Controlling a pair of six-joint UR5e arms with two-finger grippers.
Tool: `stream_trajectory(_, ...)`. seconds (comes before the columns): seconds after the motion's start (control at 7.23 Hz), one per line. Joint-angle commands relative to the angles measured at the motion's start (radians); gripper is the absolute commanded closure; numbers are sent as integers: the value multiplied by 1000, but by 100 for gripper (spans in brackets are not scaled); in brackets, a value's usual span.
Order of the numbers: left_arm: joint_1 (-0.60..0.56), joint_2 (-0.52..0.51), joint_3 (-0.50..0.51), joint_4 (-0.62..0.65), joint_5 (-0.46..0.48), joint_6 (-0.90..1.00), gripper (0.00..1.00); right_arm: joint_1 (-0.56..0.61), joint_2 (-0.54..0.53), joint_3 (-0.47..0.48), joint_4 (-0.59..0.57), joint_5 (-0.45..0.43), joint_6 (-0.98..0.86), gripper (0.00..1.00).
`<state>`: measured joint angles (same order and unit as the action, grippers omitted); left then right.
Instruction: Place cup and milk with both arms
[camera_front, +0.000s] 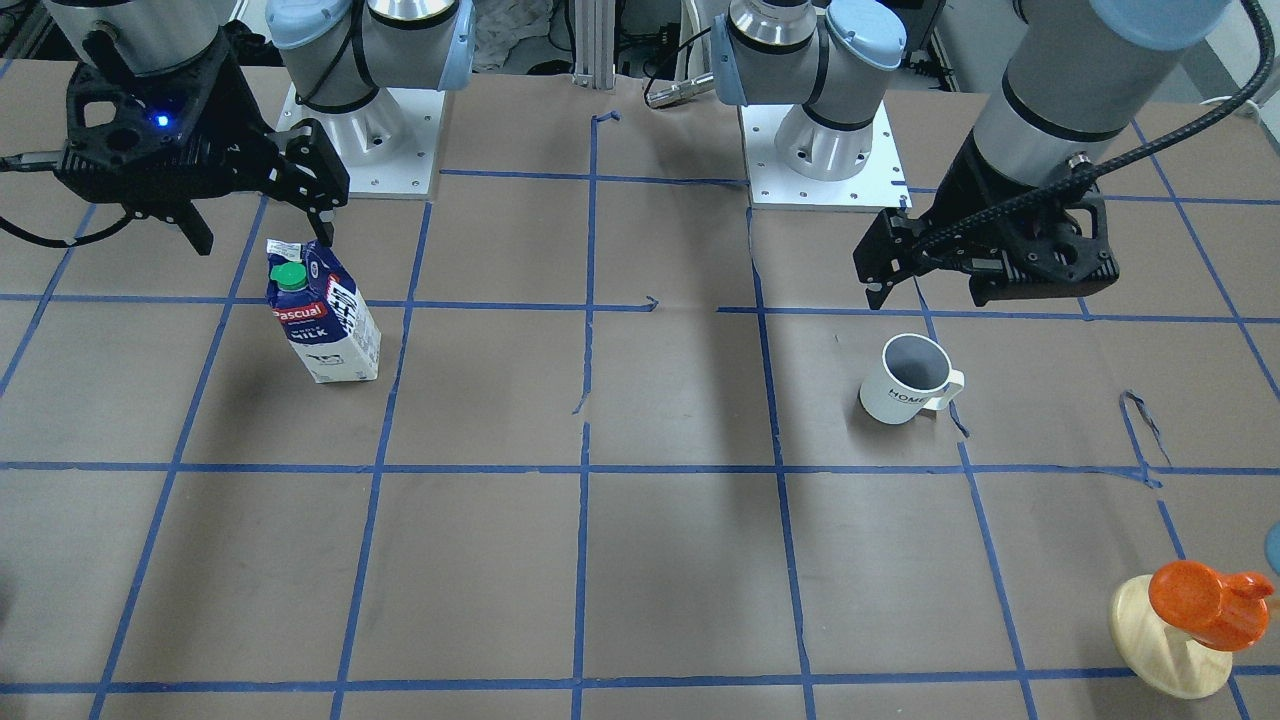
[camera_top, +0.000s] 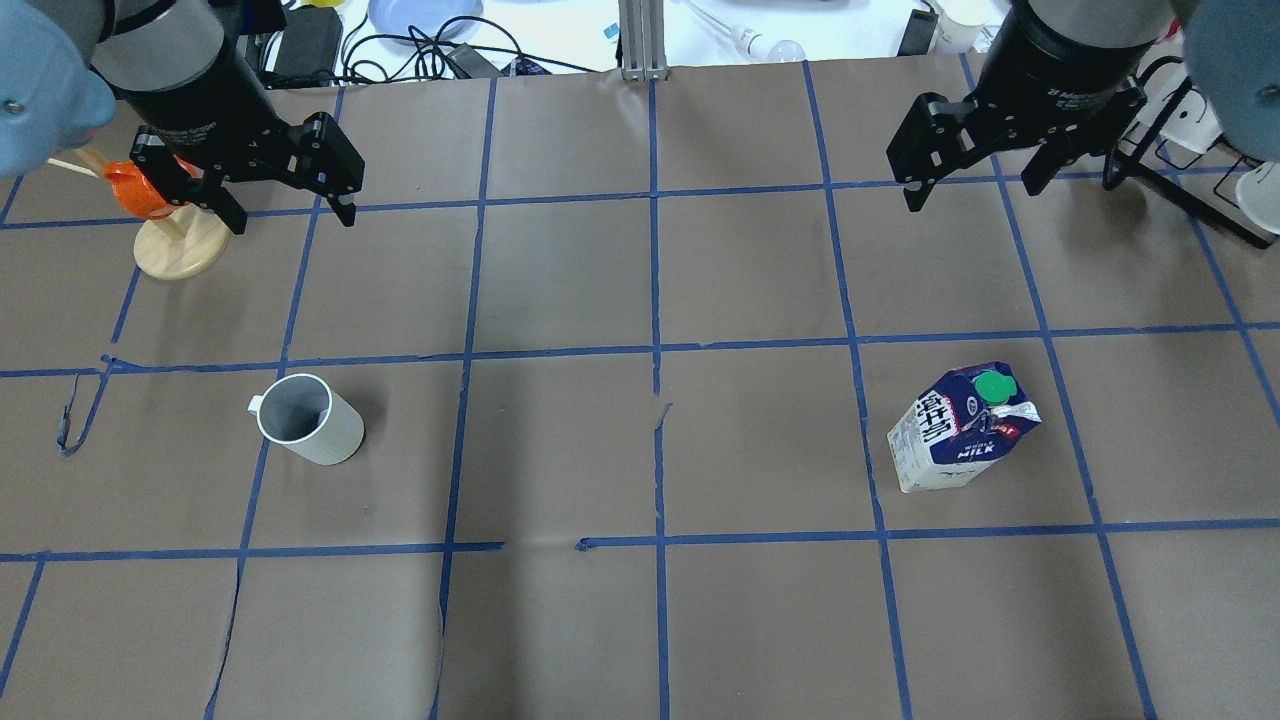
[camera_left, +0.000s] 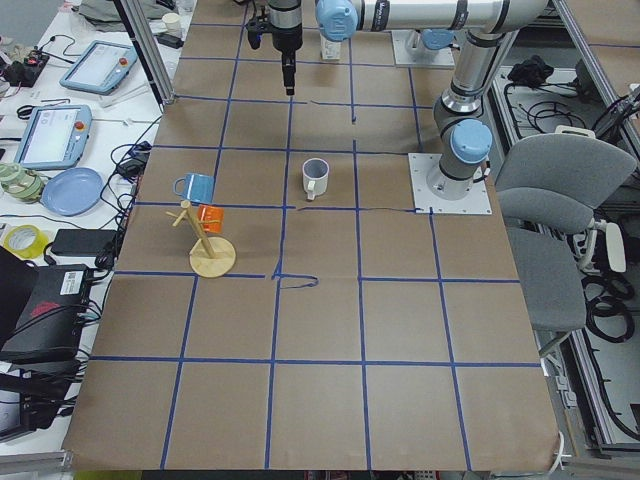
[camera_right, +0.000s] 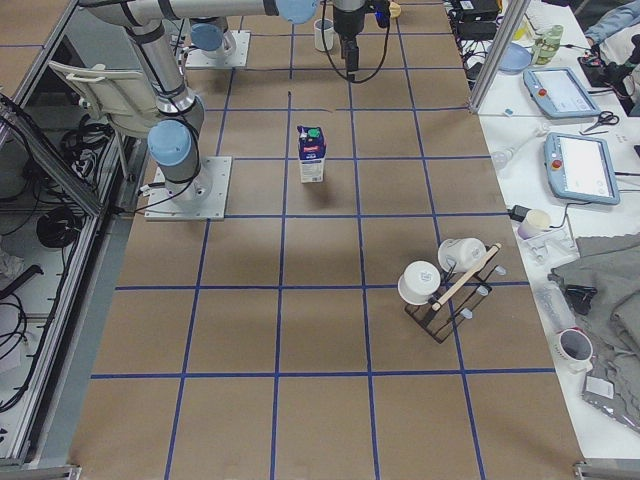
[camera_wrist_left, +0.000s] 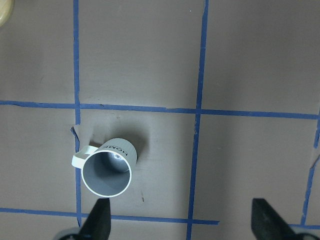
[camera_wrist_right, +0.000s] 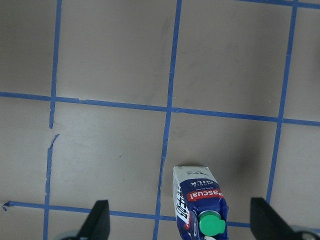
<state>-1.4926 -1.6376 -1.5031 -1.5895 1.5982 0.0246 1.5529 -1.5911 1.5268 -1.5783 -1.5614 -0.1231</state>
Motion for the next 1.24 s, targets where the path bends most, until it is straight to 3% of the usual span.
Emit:
stream_trajectory(0.0,0,1,-2,-1,2,-2,0,13,3,4,-47,4,6,0)
stream_trajectory(1.11,-3,-21,1,2,-15,-18,0,13,2,9,-48,-14,76,0)
